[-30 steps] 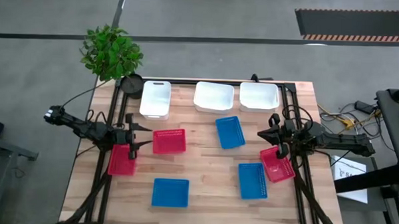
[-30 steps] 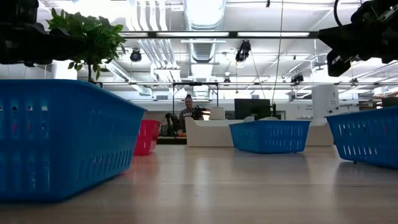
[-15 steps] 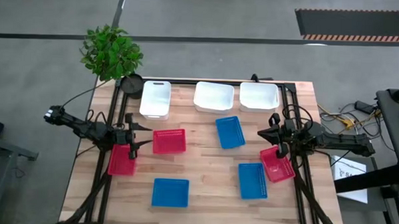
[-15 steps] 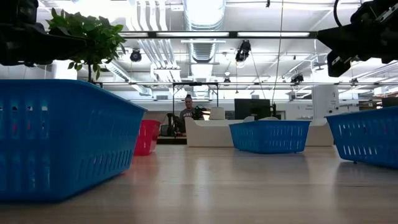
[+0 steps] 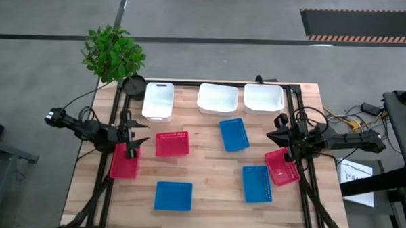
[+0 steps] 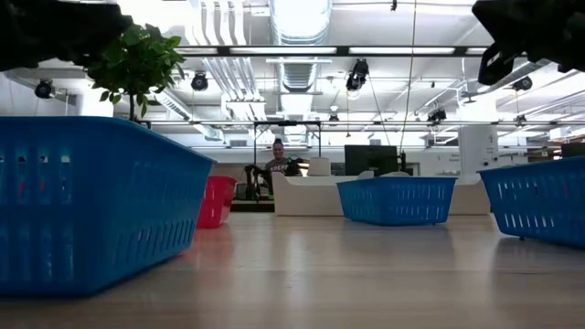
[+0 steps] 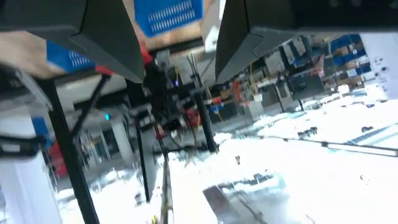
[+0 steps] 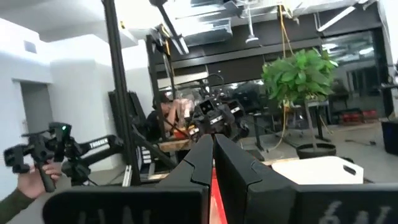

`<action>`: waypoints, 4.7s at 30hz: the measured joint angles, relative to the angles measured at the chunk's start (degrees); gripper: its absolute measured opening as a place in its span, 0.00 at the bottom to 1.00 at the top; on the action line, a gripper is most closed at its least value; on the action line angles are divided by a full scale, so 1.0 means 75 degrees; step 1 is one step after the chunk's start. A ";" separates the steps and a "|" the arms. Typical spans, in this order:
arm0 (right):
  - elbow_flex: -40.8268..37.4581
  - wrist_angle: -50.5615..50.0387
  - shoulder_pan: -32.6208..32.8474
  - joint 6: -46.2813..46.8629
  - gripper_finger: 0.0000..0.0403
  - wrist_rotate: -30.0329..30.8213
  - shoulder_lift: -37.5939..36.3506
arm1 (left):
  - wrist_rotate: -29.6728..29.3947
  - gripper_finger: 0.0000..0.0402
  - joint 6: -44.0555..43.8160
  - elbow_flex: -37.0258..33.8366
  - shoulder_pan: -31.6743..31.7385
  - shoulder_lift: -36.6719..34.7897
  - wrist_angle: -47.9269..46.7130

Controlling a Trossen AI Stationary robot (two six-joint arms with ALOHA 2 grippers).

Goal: Stack baskets by color
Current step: Stack the bottom right blue bin on the top blue bin

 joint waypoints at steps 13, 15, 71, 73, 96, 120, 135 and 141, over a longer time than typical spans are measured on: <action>0.0394 -0.0239 0.0207 0.0633 0.02 0.0568 0.1511 | 0.0365 0.46 -0.1972 0.0000 0.0000 -0.0003 0.1110; 0.0609 -0.0663 0.0222 0.0787 0.02 0.0573 0.1687 | 0.0370 0.46 -0.1982 0.0000 0.0000 0.0000 0.1114; 0.9888 -1.1655 0.5293 0.5246 0.08 -0.0656 1.0302 | 0.0387 0.46 -0.3915 -0.0006 0.0000 0.0477 0.1705; 0.9888 -1.1646 0.5325 0.5282 0.13 -0.0707 1.0442 | 0.0388 0.46 -0.4072 -0.0006 0.0000 0.0635 0.1710; 0.9885 -1.1654 0.5336 0.4731 0.38 -0.0584 1.2141 | 0.0388 0.46 -0.4169 0.0012 0.0000 0.0997 0.1771; 0.9926 -1.1676 0.5333 0.4669 0.03 -0.0505 1.2005 | 0.0385 0.46 -0.4169 0.0009 0.0000 0.0985 0.1759; 1.1854 -1.3333 0.5319 0.3528 0.02 -0.0241 1.1937 | 0.0385 0.46 -0.4169 0.0009 0.0000 0.0985 0.1768; 1.2654 -1.4217 0.5268 0.3100 0.02 0.0863 1.1937 | 0.0385 0.46 -0.4169 0.0009 0.0000 0.0985 0.1762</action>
